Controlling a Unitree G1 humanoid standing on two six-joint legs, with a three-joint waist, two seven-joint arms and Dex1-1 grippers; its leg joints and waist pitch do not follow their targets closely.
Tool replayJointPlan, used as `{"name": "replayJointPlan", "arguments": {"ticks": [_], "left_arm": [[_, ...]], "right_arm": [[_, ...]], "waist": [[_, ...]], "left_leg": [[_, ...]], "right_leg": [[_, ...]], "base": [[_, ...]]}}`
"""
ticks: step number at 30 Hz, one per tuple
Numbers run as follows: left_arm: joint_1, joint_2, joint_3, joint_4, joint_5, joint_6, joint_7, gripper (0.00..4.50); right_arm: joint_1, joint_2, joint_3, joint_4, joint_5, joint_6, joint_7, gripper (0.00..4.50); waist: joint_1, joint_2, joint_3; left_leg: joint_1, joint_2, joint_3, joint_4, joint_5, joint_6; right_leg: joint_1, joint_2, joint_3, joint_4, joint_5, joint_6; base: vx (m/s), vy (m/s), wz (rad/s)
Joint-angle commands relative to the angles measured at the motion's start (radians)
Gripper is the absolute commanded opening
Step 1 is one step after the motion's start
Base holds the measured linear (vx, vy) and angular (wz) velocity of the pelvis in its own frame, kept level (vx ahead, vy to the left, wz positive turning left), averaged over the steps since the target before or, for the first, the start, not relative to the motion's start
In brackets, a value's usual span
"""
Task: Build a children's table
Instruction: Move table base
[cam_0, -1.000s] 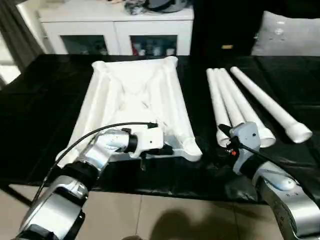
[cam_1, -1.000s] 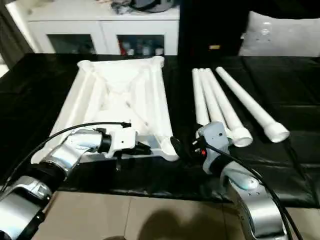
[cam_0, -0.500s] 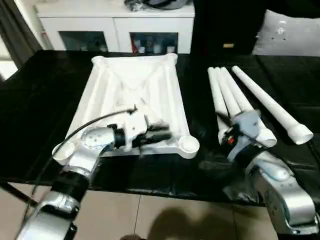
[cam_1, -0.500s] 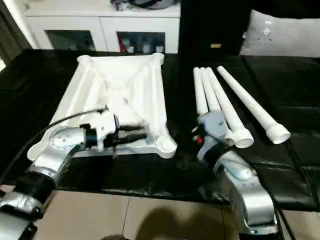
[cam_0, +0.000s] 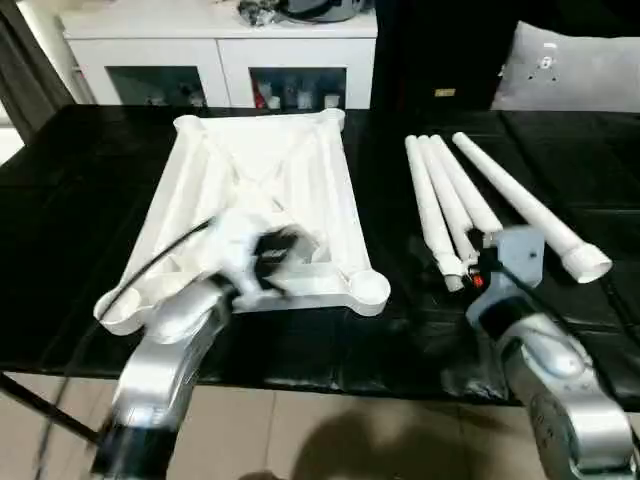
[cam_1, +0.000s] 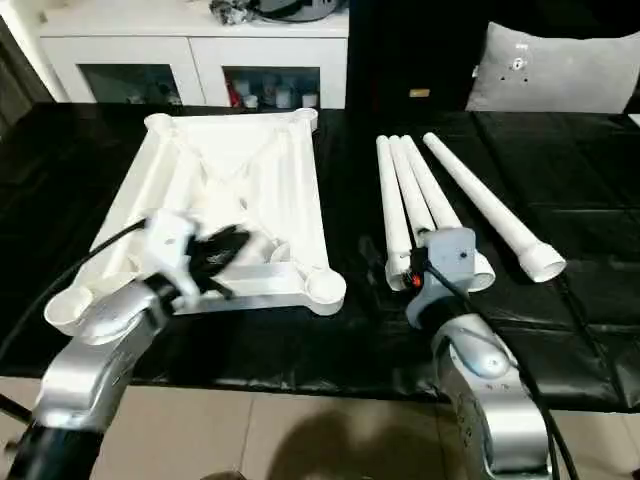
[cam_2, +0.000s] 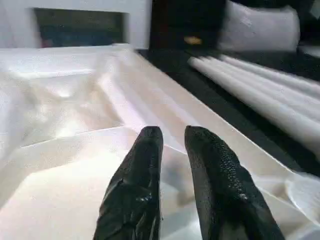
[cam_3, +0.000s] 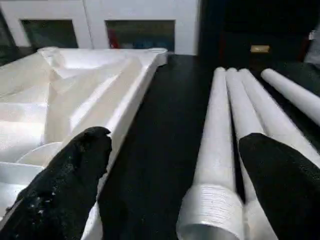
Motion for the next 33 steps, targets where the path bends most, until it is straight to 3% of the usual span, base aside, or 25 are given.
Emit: {"name": "replayJointPlan", "arguments": {"ticks": [1, 5, 8, 10, 11, 13, 15, 16, 17, 18, 19, 20, 21, 22, 23, 24, 25, 26, 27, 28, 29, 30, 31, 32, 33], "left_arm": [[-0.018, -0.007, 0.012, -0.066, -0.030, 0.068, 0.055, 1.04], [0.019, 0.037, -0.059, -0.149, 0.039, 0.131, 0.018, 1.04], [0.059, 0.041, -0.049, -0.203, 0.026, 0.146, 0.014, 1.04], [0.069, 0.043, -0.043, -0.212, 0.015, 0.153, 0.025, 1.04], [0.074, 0.050, -0.046, -0.214, 0.013, 0.157, 0.032, 1.04], [0.080, 0.059, -0.053, -0.215, 0.018, 0.159, 0.035, 1.04], [0.086, 0.070, -0.069, -0.223, 0.024, 0.165, 0.031, 1.04], [0.089, 0.076, -0.078, -0.233, 0.030, 0.170, 0.018, 1.04], [0.090, 0.077, -0.080, -0.236, 0.033, 0.171, 0.013, 1.04], [0.091, 0.079, -0.082, -0.239, 0.037, 0.173, 0.011, 1.04], [0.092, 0.080, -0.082, -0.240, 0.040, 0.176, 0.012, 1.04], [0.091, 0.077, -0.080, -0.239, 0.038, 0.176, 0.016, 1.04], [0.088, 0.076, -0.080, -0.237, 0.036, 0.177, 0.018, 1.04], [0.083, 0.075, -0.081, -0.235, 0.034, 0.178, 0.023, 1.04], [0.083, 0.073, -0.081, -0.237, 0.030, 0.179, 0.025, 1.04], [0.090, 0.077, -0.089, -0.244, 0.026, 0.182, 0.023, 1.04], [0.092, 0.078, -0.090, -0.245, 0.025, 0.183, 0.022, 1.04], [0.094, 0.081, -0.094, -0.247, 0.027, 0.185, 0.019, 1.04], [0.094, 0.083, -0.096, -0.247, 0.028, 0.185, 0.018, 1.04], [0.094, 0.085, -0.097, -0.248, 0.028, 0.188, 0.015, 1.04], [0.094, 0.086, -0.097, -0.248, 0.028, 0.188, 0.013, 1.04], [0.092, 0.087, -0.096, -0.248, 0.028, 0.190, 0.012, 1.04], [0.090, 0.087, -0.094, -0.247, 0.028, 0.190, 0.011, 1.04], [0.088, 0.088, -0.093, -0.246, 0.029, 0.191, 0.010, 1.04], [0.088, 0.089, -0.093, -0.247, 0.029, 0.192, 0.010, 1.04]], "right_arm": [[-0.015, 0.007, 0.007, -0.017, -0.012, 0.018, -0.017, 4.50], [-0.026, -0.005, 0.015, 0.004, -0.026, 0.024, -0.010, 4.50], [-0.020, -0.015, 0.015, 0.010, -0.032, 0.010, -0.004, 4.50], [-0.020, -0.021, 0.019, 0.012, -0.039, 0.001, -0.002, 4.50], [-0.024, -0.022, 0.019, 0.015, -0.041, -0.006, -0.003, 4.50], [-0.027, -0.018, 0.014, 0.014, -0.033, -0.010, -0.001, 4.50], [-0.035, -0.016, 0.008, 0.012, -0.028, -0.014, 0.002, 4.50], [-0.037, -0.020, 0.011, 0.013, -0.028, -0.014, 0.009, 4.50], [-0.037, -0.023, 0.013, 0.014, -0.028, -0.014, 0.013, 4.50], [-0.037, -0.025, 0.016, 0.016, -0.026, -0.016, 0.018, 4.50], [-0.036, -0.027, 0.020, 0.019, -0.026, -0.017, 0.022, 4.50], [-0.036, -0.029, 0.022, 0.022, -0.029, -0.019, 0.024, 4.50], [-0.038, -0.030, 0.022, 0.024, -0.030, -0.019, 0.024, 4.50], [-0.042, -0.033, 0.024, 0.029, -0.033, -0.019, 0.028, 4.50], [-0.043, -0.036, 0.026, 0.030, -0.035, -0.020, 0.031, 4.50], [-0.046, -0.038, 0.026, 0.031, -0.035, -0.021, 0.036, 4.50], [-0.046, -0.038, 0.026, 0.032, -0.035, -0.021, 0.037, 4.50], [-0.047, -0.040, 0.027, 0.033, -0.037, -0.023, 0.041, 4.50], [-0.048, -0.042, 0.028, 0.033, -0.038, -0.023, 0.045, 4.50], [-0.049, -0.049, 0.034, 0.033, -0.039, -0.026, 0.055, 4.50], [-0.048, -0.052, 0.036, 0.032, -0.038, -0.026, 0.061, 4.50], [-0.049, -0.056, 0.038, 0.031, -0.036, -0.026, 0.066, 4.50], [-0.048, -0.056, 0.037, 0.029, -0.028, -0.022, 0.071, 4.50], [-0.048, -0.064, 0.043, 0.028, -0.034, -0.026, 0.075, 4.50], [-0.048, -0.066, 0.044, 0.027, -0.033, -0.028, 0.077, 4.50]], "waist": [[-0.003, -0.011, -0.056], [-0.002, -0.015, -0.056], [-0.004, -0.018, -0.058], [-0.004, -0.018, -0.054], [-0.003, -0.009, -0.051], [-0.014, -0.013, -0.031], [-0.025, -0.013, -0.018], [-0.038, -0.015, -0.010], [-0.054, -0.005, -0.002], [-0.064, 0.010, -0.003], [-0.079, 0.008, -0.013], [-0.083, 0.006, -0.010], [-0.087, -0.013, -0.011], [-0.080, -0.054, -0.012], [-0.034, -0.051, -0.016], [-0.030, -0.058, -0.037], [-0.023, -0.060, -0.039], [-0.020, -0.050, -0.044], [-0.019, -0.028, -0.047], [-0.019, 0.020, -0.047], [-0.019, 0.020, -0.047], [-0.063, 0.043, -0.052], [-0.085, 0.021, -0.065], [-0.090, 0.022, -0.075], [-0.101, 0.016, -0.070]], "left_leg": [[0.008, 0.122, -0.060, -0.082, -0.080, 0.066], [0.001, 0.118, -0.058, -0.081, -0.048, 0.069], [-0.002, 0.118, -0.056, -0.077, -0.023, 0.074], [0.001, 0.114, -0.053, -0.080, -0.065, 0.072], [0.008, 0.113, -0.053, -0.083, -0.114, 0.062], [0.048, 0.104, -0.050, -0.095, -0.334, 0.019], [0.072, 0.095, -0.051, -0.091, -0.444, 0.003], [0.107, 0.092, -0.052, -0.080, -0.529, -0.006], [0.139, 0.107, -0.062, -0.085, -0.618, -0.013], [0.107, 0.165, -0.095, -0.147, -0.738, -0.026], [0.099, 0.212, -0.126, -0.207, -0.809, -0.028], [0.118, 0.203, -0.121, -0.212, -0.814, -0.024], [0.131, 0.169, -0.098, -0.188, -0.786, -0.016], [0.045, 0.060, -0.056, -0.098, -0.549, 0.006], [0.004, 0.024, -0.046, 0.056, -0.191, 0.064], [-0.062, 0.019, -0.072, 0.095, -0.064, 0.063], [-0.087, 0.011, -0.077, 0.080, 0.012, 0.061], [-0.086, 0.007, -0.074, 0.061, 0.060, 0.062], [-0.079, 0.015, -0.064, 0.010, 0.143, 0.084], [-0.026, 0.064, -0.074, -0.056, 0.109, 0.084], [-0.026, 0.064, -0.074, -0.056, 0.109, 0.084], [0.087, 0.189, -0.181, -0.109, -0.110, 0.181], [0.098, 0.186, -0.239, -0.124, -0.104, 0.298], [0.123, 0.145, -0.292, -0.100, 0.008, 0.513], [0.128, 0.137, -0.296, -0.085, 0.066, 0.576]], "right_leg": [[0.039, -0.145, 0.087, -0.091, -0.325, -0.005], [0.045, -0.153, 0.096, -0.076, -0.238, -0.038], [0.051, -0.156, 0.097, -0.070, -0.202, -0.056], [0.052, -0.152, 0.094, -0.076, -0.260, -0.049], [0.053, -0.151, 0.092, -0.082, -0.320, -0.041], [0.046, -0.141, 0.078, -0.121, -0.620, 0.022], [0.041, -0.131, 0.058, -0.142, -0.751, 0.059], [0.029, -0.119, 0.032, -0.165, -0.824, 0.091], [0.023, -0.105, 0.001, -0.169, -0.793, 0.097], [0.071, -0.098, 0.006, -0.084, -0.614, 0.073], [0.084, -0.096, 0.039, 0.059, -0.314, 0.046], [0.058, -0.098, 0.051, 0.060, -0.242, 0.025], [0.033, -0.104, 0.069, 0.032, -0.232, -0.002], [0.103, -0.162, 0.124, -0.072, -0.553, 0.012], [0.134, -0.259, 0.205, -0.149, -0.870, 0.014], [0.181, -0.246, 0.201, -0.117, -0.837, -0.006], [0.175, -0.191, 0.170, -0.096, -0.645, -0.048], [0.172, -0.162, 0.144, -0.090, -0.554, -0.076], [0.161, -0.118, 0.097, -0.092, -0.436, -0.104], [0.132, -0.087, 0.051, -0.092, -0.387, -0.081], [0.132, -0.087, 0.051, -0.092, -0.387, -0.081], [0.044, -0.045, 0.043, 0.044, -0.281, -0.049], [0.038, -0.048, 0.040, 0.090, -0.229, -0.043], [-0.006, -0.039, 0.050, 0.121, -0.218, -0.003], [-0.029, -0.051, 0.075, 0.118, -0.201, 0.015]], "base": [[0.000, 0.000, 0.00], [0.000, 0.000, 0.00], [0.000, 0.000, 0.00], [0.000, 0.000, 0.00], [0.000, 0.000, 0.00], [0.000, 0.000, 0.00], [0.000, 0.000, 0.00], [0.000, 0.000, 0.00], [0.000, 0.000, 0.00], [0.000, 0.000, 0.00], [0.000, 0.000, 0.00], [0.000, 0.000, 0.00], [0.067, -0.056, 0.02], [0.066, -0.077, -0.03], [0.066, -0.077, -0.03], [0.064, -0.054, -0.13], [0.095, -0.032, -0.12], [0.095, -0.032, -0.12], [0.108, -0.010, -0.04], [0.143, 0.060, -0.08], [0.143, 0.060, -0.08], [0.178, 0.079, 0.00], [0.171, 0.041, 0.23], [0.171, 0.041, 0.23], [0.132, 0.011, 0.50]]}}
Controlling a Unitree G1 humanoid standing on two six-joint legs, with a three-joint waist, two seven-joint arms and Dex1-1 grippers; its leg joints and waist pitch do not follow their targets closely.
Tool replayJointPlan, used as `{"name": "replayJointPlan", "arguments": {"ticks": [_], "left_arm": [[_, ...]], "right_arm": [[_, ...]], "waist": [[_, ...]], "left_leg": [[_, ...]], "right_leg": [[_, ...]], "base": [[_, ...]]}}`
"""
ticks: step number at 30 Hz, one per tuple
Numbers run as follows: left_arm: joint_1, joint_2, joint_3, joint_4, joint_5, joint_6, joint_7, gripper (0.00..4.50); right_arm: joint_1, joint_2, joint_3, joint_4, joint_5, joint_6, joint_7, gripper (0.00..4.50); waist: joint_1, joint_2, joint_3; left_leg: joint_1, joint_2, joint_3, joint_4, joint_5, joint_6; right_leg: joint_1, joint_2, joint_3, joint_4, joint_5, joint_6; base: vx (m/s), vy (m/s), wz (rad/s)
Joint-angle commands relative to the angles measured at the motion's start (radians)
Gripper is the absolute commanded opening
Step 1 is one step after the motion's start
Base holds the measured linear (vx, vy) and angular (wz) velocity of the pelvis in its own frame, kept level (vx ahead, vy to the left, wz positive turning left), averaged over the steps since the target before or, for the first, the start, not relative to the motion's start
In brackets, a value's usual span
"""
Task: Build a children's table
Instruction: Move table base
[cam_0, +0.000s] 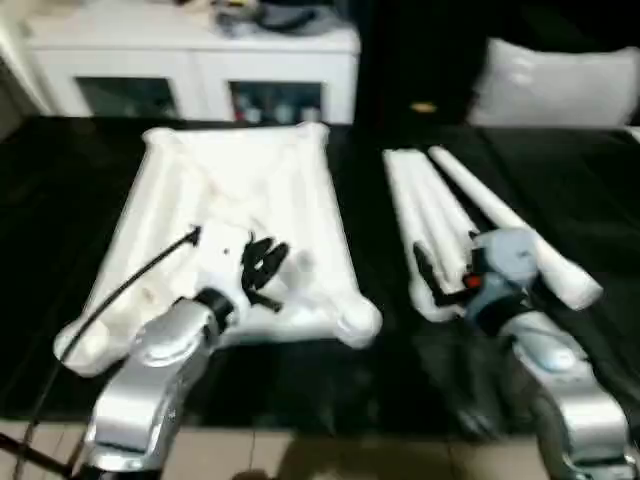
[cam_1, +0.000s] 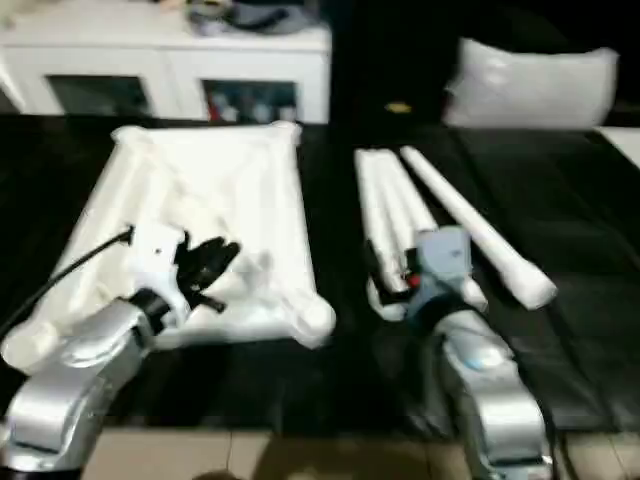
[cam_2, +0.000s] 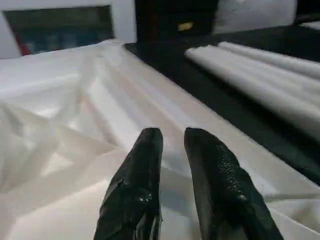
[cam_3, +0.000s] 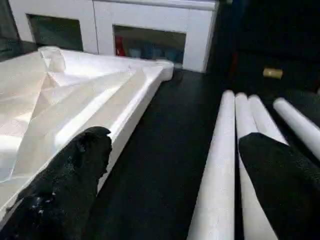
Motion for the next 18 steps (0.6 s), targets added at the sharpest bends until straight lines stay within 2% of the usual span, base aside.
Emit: {"name": "replayJointPlan", "arguments": {"ticks": [1, 2, 3, 4, 5, 6, 7, 8, 9, 10, 11, 12, 13, 14, 15, 16, 17, 18], "left_arm": [[-0.005, -0.007, -0.015, -0.010, 0.005, 0.011, -0.005, 1.04], [-0.005, -0.006, -0.016, -0.010, 0.005, 0.011, -0.005, 1.04], [-0.002, 0.003, -0.021, -0.014, 0.003, 0.008, -0.010, 1.04], [0.000, 0.005, -0.022, -0.015, 0.002, 0.008, -0.012, 1.04], [0.004, 0.013, -0.031, -0.018, -0.003, 0.009, -0.027, 1.04], [0.005, 0.016, -0.033, -0.018, -0.004, 0.009, -0.030, 1.04], [0.008, 0.022, -0.038, -0.018, -0.007, 0.011, -0.039, 1.04], [0.009, 0.024, -0.040, -0.017, -0.006, 0.011, -0.042, 1.04], [0.009, 0.033, -0.048, -0.012, 0.002, 0.006, -0.048, 1.04], [0.008, 0.038, -0.051, -0.009, 0.006, 0.003, -0.052, 1.04], [0.006, 0.040, -0.052, -0.006, 0.006, -0.003, -0.056, 1.04], [0.005, 0.041, -0.052, -0.005, 0.006, -0.005, -0.058, 1.04], [0.003, 0.041, -0.051, -0.002, 0.006, -0.007, -0.059, 1.04], [0.000, 0.041, -0.051, 0.001, 0.006, -0.009, -0.059, 1.04], [-0.006, 0.046, -0.054, 0.008, 0.007, -0.013, -0.059, 1.04], [-0.008, 0.048, -0.055, 0.010, 0.007, -0.014, -0.059, 1.04], [-0.013, 0.048, -0.054, 0.017, 0.007, -0.018, -0.057, 1.04], [-0.016, 0.046, -0.052, 0.022, 0.007, -0.023, -0.056, 1.04]], "right_arm": [[0.007, -0.012, -0.018, -0.009, 0.006, -0.005, 0.003, 4.50], [0.006, -0.009, -0.020, -0.008, 0.006, -0.004, 0.001, 4.50], [0.000, 0.000, -0.030, -0.002, 0.005, 0.002, -0.010, 4.50], [-0.002, -0.003, -0.029, -0.001, 0.002, 0.002, -0.010, 4.50], [-0.004, -0.007, -0.029, -0.002, 0.004, 0.005, -0.003, 4.50], [-0.005, -0.008, -0.029, -0.003, 0.005, 0.007, -0.001, 4.50], [-0.006, -0.011, -0.030, -0.005, 0.007, 0.004, 0.006, 4.50], [-0.007, -0.013, -0.029, -0.006, 0.007, 0.003, 0.008, 4.50], [-0.007, -0.010, -0.042, -0.009, 0.037, 0.022, 0.021, 4.50], [-0.008, -0.011, -0.050, -0.012, 0.048, 0.032, 0.024, 4.50], [-0.010, -0.011, -0.059, -0.014, 0.060, 0.042, 0.025, 4.50], [-0.011, -0.009, -0.064, -0.014, 0.069, 0.045, 0.027, 4.50], [-0.014, -0.013, -0.065, -0.013, 0.068, 0.058, 0.027, 4.50], [-0.017, -0.016, -0.064, -0.010, 0.064, 0.063, 0.027, 4.50], [-0.022, -0.019, -0.058, -0.009, 0.049, 0.063, 0.023, 4.50], [-0.024, -0.020, -0.056, -0.009, 0.043, 0.062, 0.020, 4.50], [-0.026, -0.022, -0.050, -0.002, 0.021, 0.047, 0.009, 4.50], [-0.029, -0.023, -0.046, 0.004, 0.000, 0.042, -0.010, 4.50]], "waist": [[-0.022, 0.002, -0.054], [-0.007, -0.025, -0.051], [0.036, -0.028, -0.062], [0.045, -0.051, -0.036], [0.059, -0.016, -0.045], [0.059, -0.016, -0.045], [0.031, 0.025, -0.065], [0.020, 0.034, -0.079], [0.012, 0.037, -0.090], [0.014, 0.030, -0.086], [0.026, 0.011, -0.076], [0.042, -0.010, -0.064], [0.052, -0.016, -0.066], [0.054, -0.018, -0.067], [0.051, -0.009, -0.060], [0.047, -0.005, -0.054], [0.041, 0.003, -0.045], [0.036, 0.003, -0.039]], "left_leg": [[0.102, 0.104, -0.168, -0.085, 0.112, 0.603], [0.017, 0.033, -0.116, -0.059, 0.091, 0.528], [-0.104, 0.000, 0.004, 0.084, 0.016, 0.284], [-0.112, -0.001, 0.017, 0.071, 0.045, 0.220], [-0.071, 0.032, 0.015, -0.030, 0.154, 0.103], [-0.071, 0.032, 0.015, -0.030, 0.154, 0.103], [0.028, 0.143, -0.060, -0.056, 0.277, 0.247], [0.070, 0.179, -0.092, -0.040, 0.405, 0.315], [0.104, 0.199, -0.133, -0.023, 0.713, 0.388], [0.101, 0.192, -0.136, -0.017, 0.830, 0.395], [0.053, 0.136, -0.093, -0.017, 0.816, 0.336], [-0.022, 0.061, -0.016, -0.022, 0.520, 0.233], [-0.034, 0.055, 0.002, -0.032, 0.374, 0.191], [-0.037, 0.061, 0.007, -0.048, 0.192, 0.125], [-0.020, 0.073, 0.008, -0.065, 0.068, 0.079], [-0.016, 0.081, 0.007, -0.074, 0.006, 0.063], [-0.008, 0.091, 0.005, -0.090, -0.122, 0.032], [-0.005, 0.094, 0.006, -0.101, -0.218, 0.003]], "right_leg": [[-0.076, -0.065, 0.072, -0.050, 0.017, 0.009], [0.002, -0.098, 0.104, -0.123, 0.112, 0.019], [0.152, -0.202, 0.191, -0.187, 0.272, -0.012], [0.132, -0.174, 0.155, -0.186, 0.291, 0.002], [0.110, -0.093, 0.072, -0.146, 0.338, -0.016], [0.110, -0.093, 0.072, -0.146, 0.338, -0.016], [0.031, -0.058, 0.046, -0.066, 0.383, 0.014], [-0.018, -0.074, 0.054, -0.042, 0.343, 0.005], [-0.064, -0.100, 0.086, -0.036, 0.272, 0.019], [-0.073, -0.110, 0.103, -0.044, 0.273, 0.042], [-0.050, -0.118, 0.118, -0.082, 0.331, 0.064], [0.002, -0.129, 0.116, -0.110, 0.415, 0.034], [0.023, -0.129, 0.112, -0.109, 0.449, 0.031], [0.039, -0.118, 0.103, -0.106, 0.482, 0.024], [0.025, -0.100, 0.091, -0.113, 0.412, -0.010], [0.020, -0.097, 0.088, -0.115, 0.343, -0.035], [0.011, -0.091, 0.087, -0.122, 0.184, -0.088], [0.008, -0.091, 0.090, -0.129, 0.063, -0.125]], "base": [[0.110, -0.037, 0.78], [0.110, -0.037, 0.78], [0.149, -0.038, 0.55], [0.134, -0.027, 0.01], [0.134, -0.027, 0.01], [0.096, -0.009, -0.09], [0.115, 0.012, 0.02], [0.115, 0.012, 0.02], [0.074, 0.015, 0.02], [-0.014, 0.066, 0.02], [-0.014, 0.066, 0.02], [-0.029, 0.054, 0.03], [0.000, 0.000, 0.00], [0.000, 0.000, 0.00], [-0.071, 0.000, 0.01], [-0.098, 0.007, 0.05], [-0.098, 0.007, 0.05], [-0.100, 0.017, 0.03]]}}
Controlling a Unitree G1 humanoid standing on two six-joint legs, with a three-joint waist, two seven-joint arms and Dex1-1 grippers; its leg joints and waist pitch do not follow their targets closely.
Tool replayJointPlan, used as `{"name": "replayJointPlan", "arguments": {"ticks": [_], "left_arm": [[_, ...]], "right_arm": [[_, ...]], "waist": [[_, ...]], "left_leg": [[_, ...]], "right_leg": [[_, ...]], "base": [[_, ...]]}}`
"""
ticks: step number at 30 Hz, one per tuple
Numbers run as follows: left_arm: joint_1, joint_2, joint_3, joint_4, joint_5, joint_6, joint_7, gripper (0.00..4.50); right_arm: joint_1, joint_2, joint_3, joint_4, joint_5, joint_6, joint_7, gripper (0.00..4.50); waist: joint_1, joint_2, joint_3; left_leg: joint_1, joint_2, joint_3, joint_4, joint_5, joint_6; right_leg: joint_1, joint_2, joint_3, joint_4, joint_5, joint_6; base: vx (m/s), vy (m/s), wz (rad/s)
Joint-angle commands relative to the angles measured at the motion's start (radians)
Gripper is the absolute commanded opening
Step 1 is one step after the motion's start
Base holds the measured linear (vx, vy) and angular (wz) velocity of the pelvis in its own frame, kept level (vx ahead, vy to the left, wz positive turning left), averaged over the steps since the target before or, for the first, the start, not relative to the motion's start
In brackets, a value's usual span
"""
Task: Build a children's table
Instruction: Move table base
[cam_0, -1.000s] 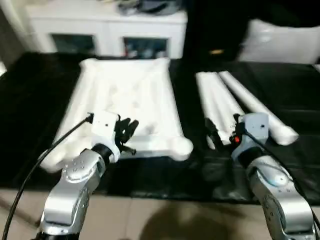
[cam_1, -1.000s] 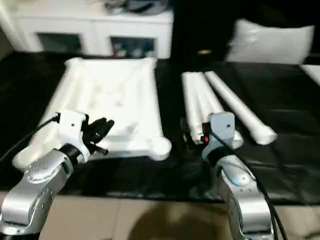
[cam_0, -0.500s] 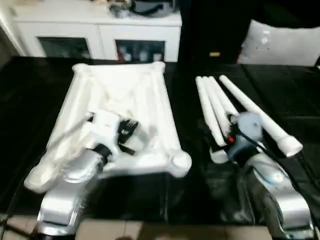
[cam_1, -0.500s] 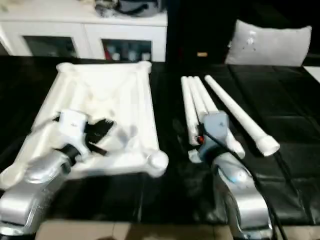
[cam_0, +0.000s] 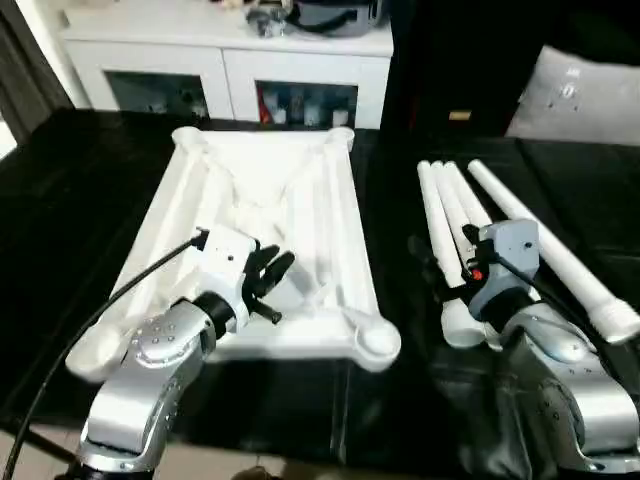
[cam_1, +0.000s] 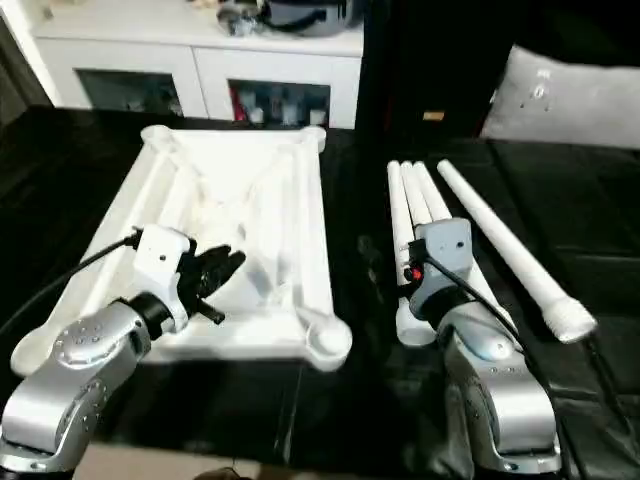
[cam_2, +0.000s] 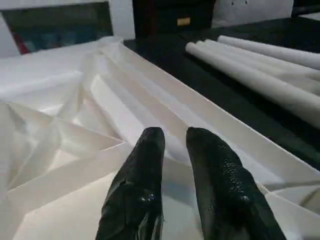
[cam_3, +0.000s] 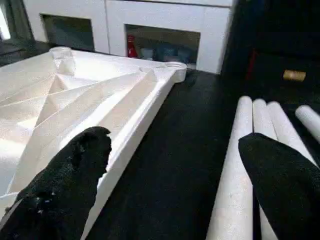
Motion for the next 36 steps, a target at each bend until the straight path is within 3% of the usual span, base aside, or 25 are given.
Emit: {"name": "replayJointPlan", "arguments": {"ticks": [1, 3, 4, 5, 6, 7, 8, 9, 10, 11, 12, 13, 15, 16, 17, 18, 19, 20, 21, 22, 24, 27, 29, 31, 36], "left_arm": [[-0.010, 0.004, 0.003, 0.015, 0.007, -0.010, -0.002, 1.04], [-0.017, -0.002, 0.006, 0.024, 0.011, -0.010, 0.004, 1.04], [-0.018, -0.003, 0.007, 0.026, 0.011, -0.007, 0.006, 1.04], [-0.025, -0.011, 0.017, 0.038, 0.012, 0.012, 0.025, 1.04], [-0.028, -0.015, 0.021, 0.042, 0.010, 0.014, 0.029, 1.04], [-0.027, -0.015, 0.020, 0.041, 0.010, 0.011, 0.030, 1.04], [-0.027, -0.015, 0.020, 0.041, 0.010, 0.011, 0.030, 1.04], [-0.025, -0.015, 0.014, 0.037, 0.011, 0.009, 0.030, 1.04], [-0.023, -0.015, 0.011, 0.033, 0.011, 0.009, 0.030, 1.04], [-0.022, -0.014, 0.007, 0.030, 0.011, 0.008, 0.028, 1.04], [-0.022, -0.014, 0.005, 0.029, 0.011, 0.007, 0.027, 1.04], [-0.022, -0.015, 0.001, 0.024, 0.008, 0.005, 0.023, 1.04], [-0.023, -0.015, -0.003, 0.022, 0.009, 0.004, 0.021, 1.04], [-0.024, -0.016, -0.008, 0.019, 0.010, 0.004, 0.020, 1.04], [-0.024, -0.017, -0.009, 0.019, 0.010, 0.004, 0.021, 1.04], [-0.025, -0.018, -0.013, 0.018, 0.011, 0.005, 0.021, 1.04], [-0.025, -0.017, -0.015, 0.018, 0.012, 0.005, 0.020, 1.04], [-0.026, -0.015, -0.017, 0.018, 0.014, 0.005, 0.019, 1.04], [-0.027, -0.012, -0.020, 0.018, 0.016, 0.005, 0.017, 1.04], [-0.028, -0.010, -0.022, 0.017, 0.017, 0.004, 0.016, 1.04], [-0.031, 0.000, -0.030, 0.018, 0.018, 0.005, 0.006, 1.04], [-0.039, 0.012, -0.035, 0.021, 0.019, 0.004, -0.010, 1.04], [-0.046, 0.019, -0.039, 0.026, 0.020, 0.001, -0.020, 1.04], [-0.062, 0.035, -0.047, 0.039, 0.023, -0.003, -0.040, 1.04], [-0.075, 0.056, -0.062, 0.049, 0.025, -0.013, -0.073, 1.04]], "right_arm": [[-0.014, 0.000, 0.009, 0.004, -0.037, -0.007, -0.033, 4.50], [-0.016, -0.003, 0.019, 0.006, -0.037, -0.005, -0.030, 4.50], [-0.016, -0.002, 0.019, 0.005, -0.034, 0.004, -0.031, 4.50], [-0.017, 0.016, 0.011, -0.002, 0.002, 0.072, -0.037, 4.50], [-0.019, 0.015, 0.018, -0.002, -0.006, 0.073, -0.041, 4.50], [-0.018, 0.018, 0.020, -0.002, -0.013, 0.058, -0.044, 4.50], [-0.018, 0.018, 0.020, -0.002, -0.013, 0.058, -0.044, 4.50], [-0.015, 0.013, 0.026, -0.005, -0.027, 0.044, -0.040, 4.50], [-0.011, 0.024, 0.019, -0.005, -0.018, 0.029, -0.039, 4.50], [-0.008, 0.033, 0.011, -0.005, -0.006, 0.015, -0.035, 4.50], [-0.007, 0.037, 0.006, -0.004, 0.001, 0.006, -0.032, 4.50], [-0.010, 0.060, -0.023, -0.005, 0.028, 0.015, -0.048, 4.50], [-0.012, 0.061, -0.027, -0.011, 0.043, 0.036, -0.041, 4.50], [-0.015, 0.064, -0.030, -0.022, 0.041, 0.080, -0.056, 4.50], [-0.016, 0.065, -0.029, -0.022, 0.041, 0.087, -0.058, 4.50], [-0.023, 0.072, -0.030, -0.012, 0.028, 0.095, -0.080, 4.50], [-0.027, 0.076, -0.031, -0.004, 0.021, 0.095, -0.091, 4.50], [-0.029, 0.084, -0.035, 0.001, 0.022, 0.093, -0.094, 4.50], [-0.033, 0.096, -0.041, 0.005, 0.028, 0.084, -0.095, 4.50], [-0.036, 0.103, -0.044, 0.008, 0.034, 0.075, -0.096, 4.50], [-0.044, 0.075, -0.011, 0.021, -0.028, 0.059, -0.113, 4.50], [-0.069, 0.074, -0.015, 0.041, -0.036, 0.071, -0.137, 4.50], [-0.090, 0.065, -0.013, 0.051, -0.052, 0.128, -0.162, 4.50], [-0.148, 0.046, -0.010, 0.087, -0.063, 0.245, -0.175, 4.50], [-0.203, 0.023, -0.014, 0.165, -0.080, 0.208, -0.161, 4.50]], "waist": [[-0.002, 0.000, -0.025], [-0.001, -0.007, -0.015], [0.000, -0.006, -0.014], [-0.009, 0.006, -0.019], [0.011, 0.000, -0.009], [0.017, -0.015, -0.017], [0.027, -0.019, -0.020], [0.037, -0.020, -0.027], [0.039, -0.008, -0.031], [0.025, 0.004, -0.026], [0.002, 0.036, -0.050], [-0.023, 0.056, -0.051], [-0.021, 0.050, -0.055], [-0.016, 0.028, -0.046], [-0.016, 0.028, -0.046], [-0.011, -0.006, -0.042], [-0.004, -0.007, -0.044], [0.003, -0.008, -0.032], [0.002, -0.001, -0.025], [-0.002, 0.001, -0.024], [-0.014, 0.009, -0.027], [-0.018, 0.010, -0.027], [-0.017, 0.009, -0.026], [-0.018, 0.011, -0.027], [-0.015, 0.010, -0.026]], "left_leg": [[0.049, 0.093, -0.025, -0.103, -0.352, -0.035], [0.059, 0.088, -0.015, -0.107, -0.468, -0.084], [0.063, 0.090, -0.015, -0.108, -0.483, -0.092], [0.114, 0.105, 0.020, -0.077, -0.494, -0.153], [0.045, 0.081, 0.002, -0.110, -0.455, -0.078], [0.028, 0.084, 0.004, -0.078, -0.362, -0.009], [0.014, 0.086, 0.005, -0.055, -0.282, 0.031], [-0.011, 0.102, -0.012, -0.009, -0.158, 0.098], [-0.009, 0.110, -0.021, -0.008, -0.136, 0.107], [-0.008, 0.110, -0.025, -0.056, -0.188, 0.106], [0.066, 0.103, -0.017, -0.110, -0.247, 0.072], [0.086, 0.096, -0.030, -0.145, -0.309, 0.016], [0.083, 0.110, -0.033, -0.158, -0.295, -0.073], [0.049, 0.119, -0.023, -0.186, -0.449, -0.231], [0.049, 0.119, -0.023, -0.186, -0.449, -0.231], [0.057, 0.084, -0.005, -0.124, -0.552, -0.221], [0.056, 0.083, -0.008, -0.105, -0.537, -0.183], [0.050, 0.089, -0.019, -0.087, -0.503, -0.107], [0.045, 0.099, -0.031, -0.090, -0.513, -0.081], [0.043, 0.101, -0.033, -0.100, -0.540, -0.089], [0.043, 0.099, -0.036, -0.138, -0.683, -0.169], [0.044, 0.091, -0.033, -0.141, -0.723, -0.191], [0.047, 0.090, -0.032, -0.137, -0.719, -0.187], [0.049, 0.088, -0.033, -0.137, -0.713, -0.189], [0.055, 0.089, -0.029, -0.135, -0.724, -0.201]], "right_leg": [[0.005, -0.080, 0.031, -0.108, -0.081, -0.214], [-0.005, -0.091, 0.037, -0.130, -0.301, -0.192], [-0.009, -0.095, 0.039, -0.136, -0.341, -0.180], [-0.056, -0.078, 0.081, -0.166, -0.403, -0.123], [0.006, -0.117, 0.059, -0.167, -0.459, -0.124], [0.025, -0.167, 0.078, -0.189, -0.482, -0.122], [0.035, -0.198, 0.096, -0.203, -0.475, -0.120], [0.044, -0.258, 0.114, -0.217, -0.442, -0.119], [0.043, -0.260, 0.105, -0.219, -0.429, -0.130], [0.037, -0.199, 0.059, -0.202, -0.410, -0.159], [-0.015, -0.057, -0.007, -0.119, -0.235, -0.155], [-0.042, 0.011, -0.046, -0.026, -0.062, -0.106], [-0.051, 0.002, -0.056, -0.009, 0.058, -0.054], [-0.037, -0.040, -0.042, -0.039, 0.104, -0.027], [-0.037, -0.040, -0.042, -0.039, 0.104, -0.027], [-0.055, -0.112, 0.013, -0.106, -0.073, -0.072], [-0.050, -0.143, 0.027, -0.125, -0.153, -0.090], [-0.050, -0.177, 0.043, -0.156, -0.283, -0.114], [-0.045, -0.179, 0.039, -0.164, -0.364, -0.123], [-0.044, -0.164, 0.032, -0.159, -0.385, -0.119], [-0.046, -0.114, 0.011, -0.134, -0.339, -0.080], [-0.050, -0.120, 0.013, -0.138, -0.295, -0.080], [-0.053, -0.125, 0.016, -0.143, -0.314, -0.081], [-0.055, -0.122, 0.017, -0.141, -0.319, -0.078], [-0.062, -0.128, 0.018, -0.146, -0.318, -0.080]], "base": [[-0.122, 0.023, 0.03], [-0.114, 0.026, 0.02], [-0.067, 0.041, -0.05], [-0.067, 0.041, -0.05], [-0.057, 0.051, -0.19], [-0.011, 0.082, -0.25], [-0.011, 0.082, -0.25], [0.008, 0.130, -0.19], [-0.002, 0.162, -0.22], [-0.002, 0.162, -0.22], [0.022, 0.168, -0.09], [0.025, 0.171, 0.04], [0.012, 0.157, 0.04], [-0.018, 0.085, 0.06], [-0.018, 0.085, 0.06], [0.000, 0.000, 0.00], [0.000, 0.000, 0.00], [0.000, 0.000, 0.00], [0.000, 0.000, 0.00], [0.000, 0.000, 0.00], [0.000, 0.000, 0.00], [0.000, 0.000, 0.00], [0.000, 0.000, 0.00], [0.000, 0.000, 0.00], [0.000, 0.000, 0.00]]}}
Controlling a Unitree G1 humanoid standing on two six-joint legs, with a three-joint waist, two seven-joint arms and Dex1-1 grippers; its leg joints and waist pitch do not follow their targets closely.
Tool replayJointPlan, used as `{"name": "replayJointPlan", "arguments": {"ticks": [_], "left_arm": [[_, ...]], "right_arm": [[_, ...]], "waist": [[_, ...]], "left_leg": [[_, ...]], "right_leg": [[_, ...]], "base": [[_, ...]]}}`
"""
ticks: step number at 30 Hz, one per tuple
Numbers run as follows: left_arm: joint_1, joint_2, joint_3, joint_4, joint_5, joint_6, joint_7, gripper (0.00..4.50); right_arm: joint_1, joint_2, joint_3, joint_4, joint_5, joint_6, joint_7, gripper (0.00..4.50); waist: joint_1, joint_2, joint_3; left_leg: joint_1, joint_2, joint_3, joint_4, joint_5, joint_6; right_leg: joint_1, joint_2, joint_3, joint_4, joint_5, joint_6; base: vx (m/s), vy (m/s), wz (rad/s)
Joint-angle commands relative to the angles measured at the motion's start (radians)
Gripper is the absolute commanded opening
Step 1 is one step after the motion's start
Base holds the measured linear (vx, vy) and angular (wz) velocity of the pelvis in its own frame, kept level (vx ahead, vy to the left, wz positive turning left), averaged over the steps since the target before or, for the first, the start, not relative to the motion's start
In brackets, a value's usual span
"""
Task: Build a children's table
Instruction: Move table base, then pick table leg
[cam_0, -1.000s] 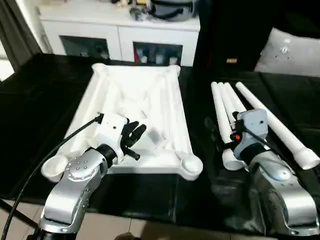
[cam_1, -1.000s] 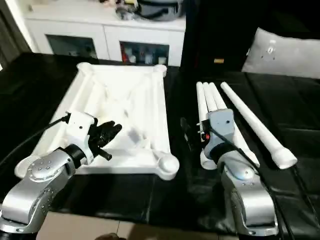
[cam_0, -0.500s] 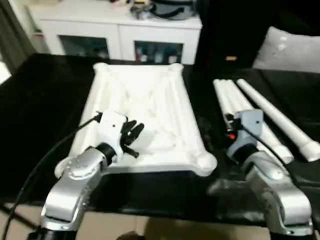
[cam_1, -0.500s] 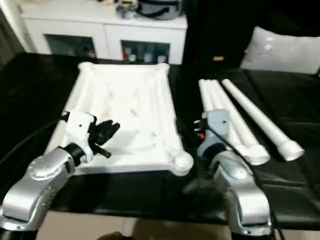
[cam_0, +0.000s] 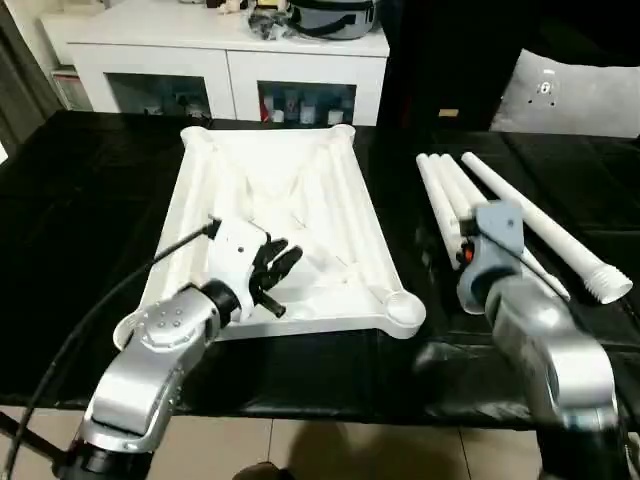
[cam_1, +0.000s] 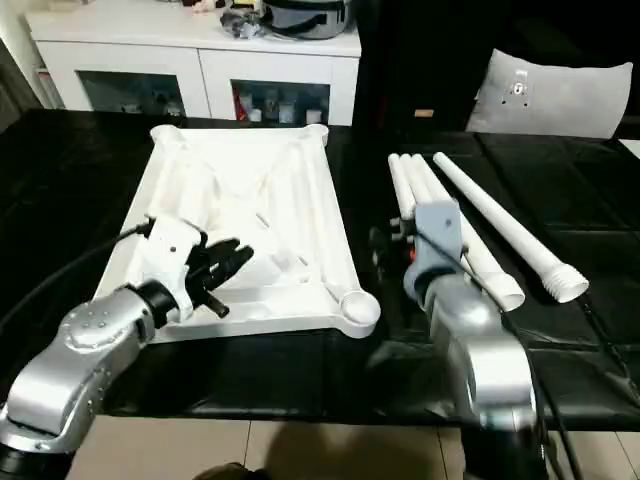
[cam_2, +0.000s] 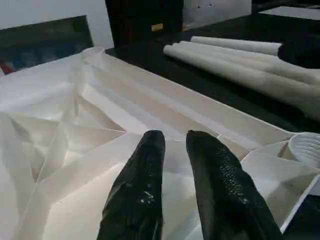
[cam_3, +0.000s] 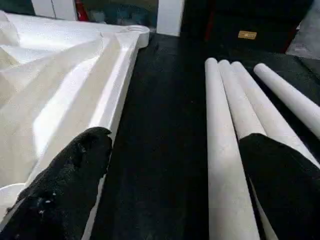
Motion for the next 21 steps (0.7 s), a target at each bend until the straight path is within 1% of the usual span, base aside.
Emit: {"name": "replayJointPlan", "arguments": {"ticks": [1, 2, 3, 4, 5, 6, 7, 8, 9, 10, 11, 12, 13, 14, 15, 16, 17, 18, 19, 20, 21], "left_arm": [[-0.016, 0.016, -0.021, 0.008, 0.006, -0.004, -0.028, 1.04], [-0.016, 0.019, -0.019, 0.003, -0.011, 0.005, -0.044, 1.04], [-0.017, 0.020, -0.017, 0.001, -0.022, 0.011, -0.056, 1.04], [-0.020, 0.024, -0.017, -0.004, -0.036, 0.017, -0.073, 1.22], [-0.023, 0.028, -0.020, -0.007, -0.043, 0.020, -0.084, 1.32], [-0.026, 0.032, -0.025, -0.010, -0.048, 0.024, -0.096, 1.38], [-0.026, 0.034, -0.026, -0.011, -0.049, 0.023, -0.099, 1.43], [-0.027, 0.047, -0.042, -0.017, -0.053, 0.022, -0.127, 1.58], [-0.026, 0.054, -0.051, -0.018, -0.048, 0.018, -0.137, 1.73], [-0.026, 0.057, -0.056, -0.017, -0.043, 0.015, -0.142, 1.82], [-0.025, 0.058, -0.057, -0.017, -0.043, 0.015, -0.142, 1.82], [-0.020, 0.061, -0.061, -0.024, -0.043, 0.016, -0.149, 1.85], [-0.018, 0.062, -0.061, -0.027, -0.044, 0.017, -0.151, 1.91], [-0.016, 0.063, -0.062, -0.031, -0.044, 0.019, -0.152, 2.04], [-0.014, 0.065, -0.066, -0.035, -0.043, 0.020, -0.153, 2.23], [-0.014, 0.067, -0.067, -0.036, -0.043, 0.020, -0.154, 2.23], [-0.014, 0.067, -0.068, -0.037, -0.042, 0.020, -0.154, 2.25], [-0.013, 0.071, -0.073, -0.039, -0.039, 0.019, -0.156, 2.27], [-0.011, 0.073, -0.078, -0.037, -0.031, 0.015, -0.155, 2.36], [-0.011, 0.073, -0.078, -0.037, -0.031, 0.015, -0.155, 2.53], [-0.010, 0.074, -0.083, -0.036, -0.026, 0.013, -0.155, 2.62]], "right_arm": [[-0.026, -0.021, -0.003, 0.042, -0.013, -0.008, 0.012, 4.50], [-0.046, -0.031, 0.002, 0.072, -0.018, -0.011, 0.020, 4.50], [-0.062, -0.035, 0.005, 0.091, -0.021, -0.009, 0.022, 4.50], [-0.087, -0.036, 0.001, 0.122, -0.019, -0.002, 0.020, 4.50], [-0.108, -0.035, -0.004, 0.150, -0.019, 0.010, 0.012, 4.50], [-0.130, -0.034, -0.011, 0.184, -0.023, 0.022, -0.003, 4.50], [-0.135, -0.034, -0.012, 0.193, -0.024, 0.025, -0.005, 4.50], [-0.176, -0.038, -0.013, 0.267, -0.037, 0.056, -0.018, 4.50], [-0.197, -0.040, -0.013, 0.304, -0.044, 0.063, -0.022, 4.50], [-0.211, -0.041, -0.015, 0.328, -0.048, 0.067, -0.025, 4.50], [-0.215, -0.042, -0.015, 0.333, -0.048, 0.070, -0.025, 4.50], [-0.242, -0.047, -0.015, 0.371, -0.044, 0.090, -0.013, 4.50], [-0.250, -0.049, -0.013, 0.382, -0.042, 0.096, -0.007, 4.50], [-0.266, -0.054, -0.009, 0.411, -0.039, 0.103, 0.007, 4.50], [-0.277, -0.059, -0.001, 0.435, -0.038, 0.100, 0.023, 4.50], [-0.281, -0.060, 0.002, 0.443, -0.038, 0.097, 0.027, 4.50], [-0.282, -0.059, 0.002, 0.446, -0.037, 0.098, 0.028, 4.50], [-0.298, -0.053, -0.001, 0.471, -0.028, 0.101, 0.032, 4.50], [-0.310, -0.051, 0.001, 0.488, -0.034, 0.108, 0.025, 4.50], [-0.310, -0.051, 0.001, 0.488, -0.034, 0.108, 0.025, 4.50], [-0.315, -0.050, 0.002, 0.498, -0.040, 0.108, 0.020, 4.50]], "waist": [[-0.004, 0.005, -0.038], [-0.003, 0.006, -0.038], [-0.005, 0.005, -0.039], [-0.003, 0.006, -0.039], [-0.005, 0.002, -0.040], [-0.006, 0.005, -0.040], [-0.006, 0.004, -0.041], [-0.007, 0.004, -0.041], [-0.008, 0.000, -0.042], [-0.005, -0.002, -0.044], [-0.004, -0.001, -0.045], [-0.002, -0.001, -0.047], [-0.002, -0.002, -0.050], [-0.002, -0.007, -0.051], [0.000, -0.008, -0.052], [0.001, -0.008, -0.051], [0.001, -0.008, -0.051], [0.003, -0.007, -0.052], [0.002, -0.007, -0.055], [0.002, -0.006, -0.058], [0.004, -0.010, -0.063]], "left_leg": [[0.062, 0.132, -0.099, -0.124, -0.723, -0.258], [0.062, 0.132, -0.099, -0.125, -0.721, -0.259], [0.058, 0.131, -0.099, -0.128, -0.719, -0.263], [0.059, 0.132, -0.098, -0.130, -0.718, -0.266], [0.058, 0.130, -0.096, -0.128, -0.708, -0.266], [0.054, 0.129, -0.096, -0.128, -0.696, -0.261], [0.054, 0.129, -0.096, -0.126, -0.687, -0.261], [0.053, 0.129, -0.095, -0.127, -0.676, -0.258], [0.051, 0.129, -0.093, -0.127, -0.660, -0.256], [0.054, 0.130, -0.087, -0.126, -0.636, -0.254], [0.054, 0.130, -0.086, -0.124, -0.618, -0.250], [0.051, 0.130, -0.083, -0.123, -0.581, -0.240], [0.047, 0.132, -0.081, -0.123, -0.542, -0.229], [0.046, 0.133, -0.078, -0.121, -0.523, -0.221], [0.045, 0.134, -0.073, -0.120, -0.487, -0.203], [0.043, 0.133, -0.068, -0.118, -0.466, -0.189], [0.043, 0.133, -0.068, -0.118, -0.466, -0.189], [0.040, 0.135, -0.066, -0.115, -0.429, -0.167], [0.035, 0.137, -0.064, -0.115, -0.382, -0.153], [0.034, 0.137, -0.063, -0.114, -0.349, -0.146], [0.037, 0.139, -0.055, -0.109, -0.268, -0.126]], "right_leg": [[-0.035, -0.071, 0.045, -0.091, -0.357, -0.106], [-0.035, -0.070, 0.045, -0.089, -0.344, -0.107], [-0.031, -0.067, 0.042, -0.085, -0.324, -0.110], [-0.031, -0.066, 0.042, -0.083, -0.315, -0.110], [-0.033, -0.068, 0.041, -0.081, -0.303, -0.117], [-0.029, -0.072, 0.042, -0.082, -0.307, -0.120], [-0.029, -0.073, 0.042, -0.082, -0.305, -0.122], [-0.030, -0.072, 0.042, -0.082, -0.299, -0.122], [-0.029, -0.071, 0.042, -0.082, -0.285, -0.124], [-0.032, -0.070, 0.043, -0.081, -0.261, -0.129], [-0.031, -0.072, 0.044, -0.078, -0.245, -0.132], [-0.029, -0.072, 0.044, -0.076, -0.211, -0.138], [-0.023, -0.072, 0.043, -0.072, -0.174, -0.145], [-0.023, -0.072, 0.043, -0.072, -0.157, -0.149], [-0.021, -0.071, 0.043, -0.070, -0.135, -0.159], [-0.021, -0.072, 0.043, -0.071, -0.128, -0.170], [-0.021, -0.072, 0.043, -0.071, -0.128, -0.170], [-0.018, -0.075, 0.043, -0.070, -0.111, -0.186], [-0.011, -0.073, 0.041, -0.065, -0.068, -0.196], [-0.007, -0.070, 0.039, -0.060, -0.034, -0.203], [-0.004, -0.066, 0.037, -0.055, 0.056, -0.214]], "base": [[0.000, 0.000, 0.00], [0.000, 0.000, 0.00], [0.000, 0.000, 0.00], [0.000, 0.000, 0.00], [0.000, 0.000, 0.00], [0.000, 0.000, 0.00], [0.000, 0.000, 0.00], [0.000, 0.000, 0.00], [0.000, 0.000, 0.00], [0.000, 0.000, 0.00], [0.000, 0.000, 0.00], [0.000, 0.000, 0.00], [0.000, 0.000, 0.00], [0.000, 0.000, 0.00], [0.000, 0.000, 0.00], [0.000, 0.000, 0.00], [0.000, 0.000, 0.00], [0.000, 0.000, 0.00], [0.055, -0.028, -0.05], [0.055, -0.028, -0.05], [0.055, -0.029, -0.05]]}}
